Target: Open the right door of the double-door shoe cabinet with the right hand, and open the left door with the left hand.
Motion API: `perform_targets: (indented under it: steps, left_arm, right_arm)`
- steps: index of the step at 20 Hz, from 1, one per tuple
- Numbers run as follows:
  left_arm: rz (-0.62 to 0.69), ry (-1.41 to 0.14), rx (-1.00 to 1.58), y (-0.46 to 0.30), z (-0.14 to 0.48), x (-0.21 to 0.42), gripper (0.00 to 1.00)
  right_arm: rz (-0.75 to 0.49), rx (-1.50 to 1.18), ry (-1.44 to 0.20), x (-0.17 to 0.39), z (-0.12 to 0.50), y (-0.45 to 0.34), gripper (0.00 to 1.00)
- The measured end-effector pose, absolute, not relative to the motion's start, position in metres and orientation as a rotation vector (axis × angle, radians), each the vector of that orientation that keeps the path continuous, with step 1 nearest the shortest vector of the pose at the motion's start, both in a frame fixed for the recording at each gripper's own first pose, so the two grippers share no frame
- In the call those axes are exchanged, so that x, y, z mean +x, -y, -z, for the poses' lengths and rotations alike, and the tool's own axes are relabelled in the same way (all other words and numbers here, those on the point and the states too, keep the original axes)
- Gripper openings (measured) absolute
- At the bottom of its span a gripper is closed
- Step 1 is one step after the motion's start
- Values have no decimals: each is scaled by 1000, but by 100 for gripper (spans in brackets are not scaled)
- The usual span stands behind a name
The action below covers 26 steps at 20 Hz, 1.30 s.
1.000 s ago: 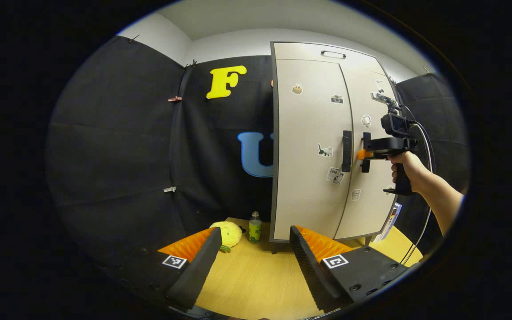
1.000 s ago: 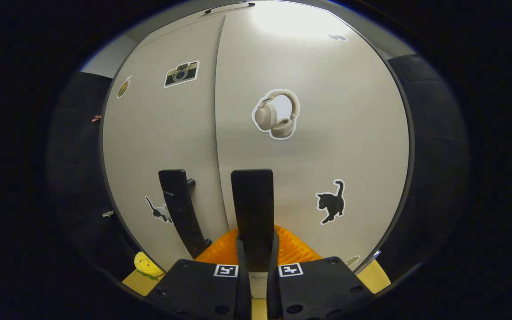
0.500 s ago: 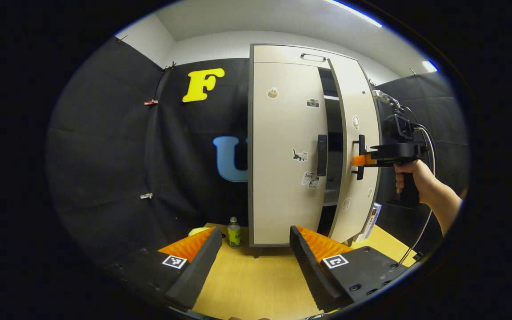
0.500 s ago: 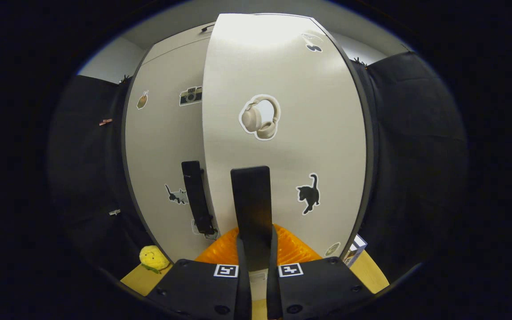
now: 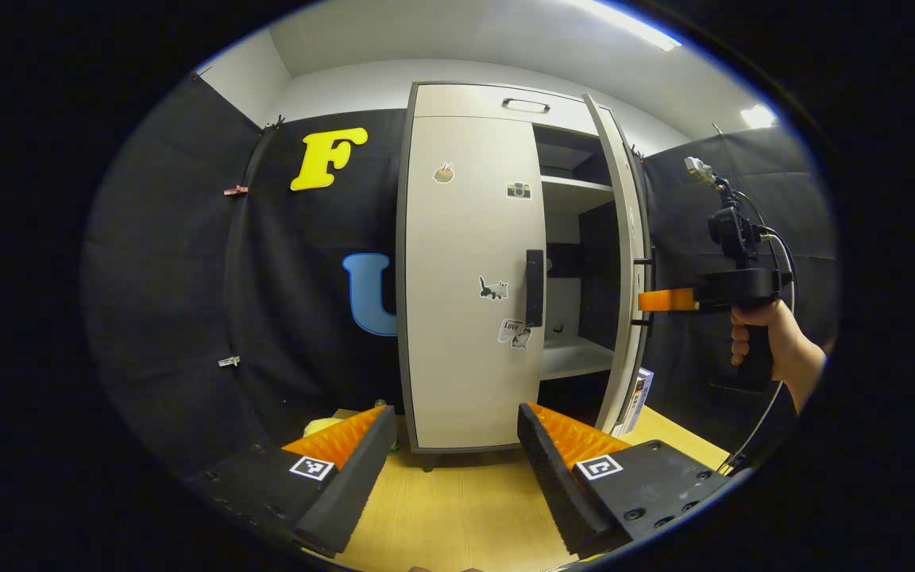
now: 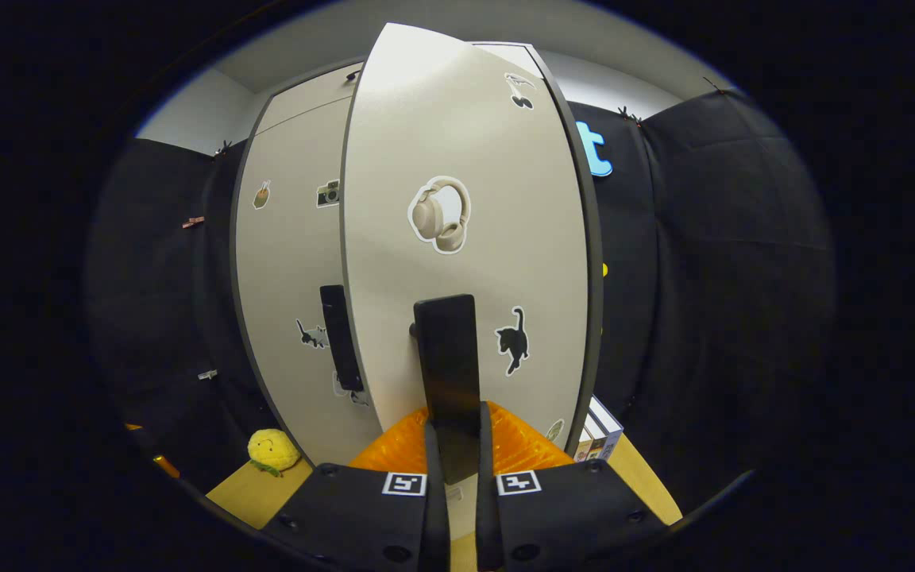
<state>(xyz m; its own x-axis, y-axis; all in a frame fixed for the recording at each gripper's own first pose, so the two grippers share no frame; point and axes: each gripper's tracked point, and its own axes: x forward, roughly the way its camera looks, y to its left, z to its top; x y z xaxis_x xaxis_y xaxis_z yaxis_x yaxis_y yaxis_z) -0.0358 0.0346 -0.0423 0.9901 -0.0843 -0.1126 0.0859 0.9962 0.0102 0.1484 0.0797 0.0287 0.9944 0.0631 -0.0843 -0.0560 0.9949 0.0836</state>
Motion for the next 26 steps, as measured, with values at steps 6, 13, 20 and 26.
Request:
perform_targets:
  steps: [6, 13, 20, 26]
  left_arm:
    - [53, -113, 9, 12, 34, -41, 95]
    - [15, -121, 42, 69, 35, -63, 95]
    - [11, -151, 8, 99, 40, -69, 95]
    - [62, -140, 5, 100, 37, -46, 95]
  right_arm:
    - [-116, 67, -110, 133, -29, -56, 17]
    - [-181, 76, -105, 124, -28, -34, 16]
    - [-90, 78, -86, 128, -29, 10, 16]
    - [-64, 109, -122, 132, -23, 25, 11]
